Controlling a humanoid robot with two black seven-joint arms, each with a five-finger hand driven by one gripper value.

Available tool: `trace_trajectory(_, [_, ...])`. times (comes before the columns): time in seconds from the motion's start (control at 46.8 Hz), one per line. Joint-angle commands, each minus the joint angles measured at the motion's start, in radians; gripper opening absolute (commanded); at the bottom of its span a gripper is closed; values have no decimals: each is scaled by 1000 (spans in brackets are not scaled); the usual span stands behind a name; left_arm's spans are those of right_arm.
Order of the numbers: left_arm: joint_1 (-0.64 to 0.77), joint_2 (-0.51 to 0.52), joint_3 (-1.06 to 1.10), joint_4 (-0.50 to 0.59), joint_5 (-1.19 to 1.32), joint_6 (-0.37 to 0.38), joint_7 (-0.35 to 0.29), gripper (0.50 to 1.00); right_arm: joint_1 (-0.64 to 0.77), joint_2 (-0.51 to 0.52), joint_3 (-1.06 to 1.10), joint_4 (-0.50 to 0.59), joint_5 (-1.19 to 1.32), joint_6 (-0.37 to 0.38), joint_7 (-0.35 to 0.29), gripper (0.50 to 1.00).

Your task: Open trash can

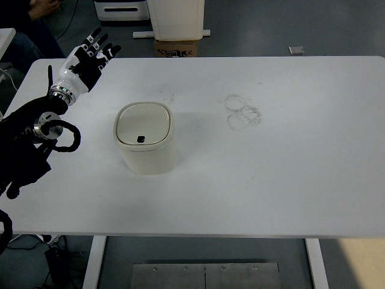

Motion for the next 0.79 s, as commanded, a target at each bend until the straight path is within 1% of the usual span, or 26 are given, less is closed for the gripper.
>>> trace_trajectory(0.0, [-1, -12, 0, -1, 1, 2, 0, 1000, 1, 0, 0, 0, 0, 0, 0, 991])
trace_trajectory(0.15, [-2, -25, 5, -11, 4, 3, 0, 1000, -1, 0, 0, 0, 0, 0, 0, 991])
trace_trajectory(0.214, [-4, -23, 6, -37, 2, 12, 0, 1000, -1, 0, 1, 0, 0, 0, 0, 991])
trace_trajectory(0.364, [-24, -2, 15, -86, 2, 26, 0, 1000, -1, 0, 0, 0, 0, 0, 0, 991])
trace_trajectory(0.449, [-38, 32, 31, -101, 2, 26, 0, 1000, -1, 0, 0, 0, 0, 0, 0, 991])
trace_trajectory(0.535, [-42, 72, 63, -176, 1, 35, -1, 1000, 1, 0, 0, 0, 0, 0, 0, 991])
trace_trajectory(0.642, [-65, 147, 139, -293, -7, 69, 0, 1000, -1, 0, 0, 0, 0, 0, 0, 991])
trace_trajectory(0.77, [-127, 213, 251, -379, -31, 80, 0, 1000, -1, 0, 0, 0, 0, 0, 0, 991])
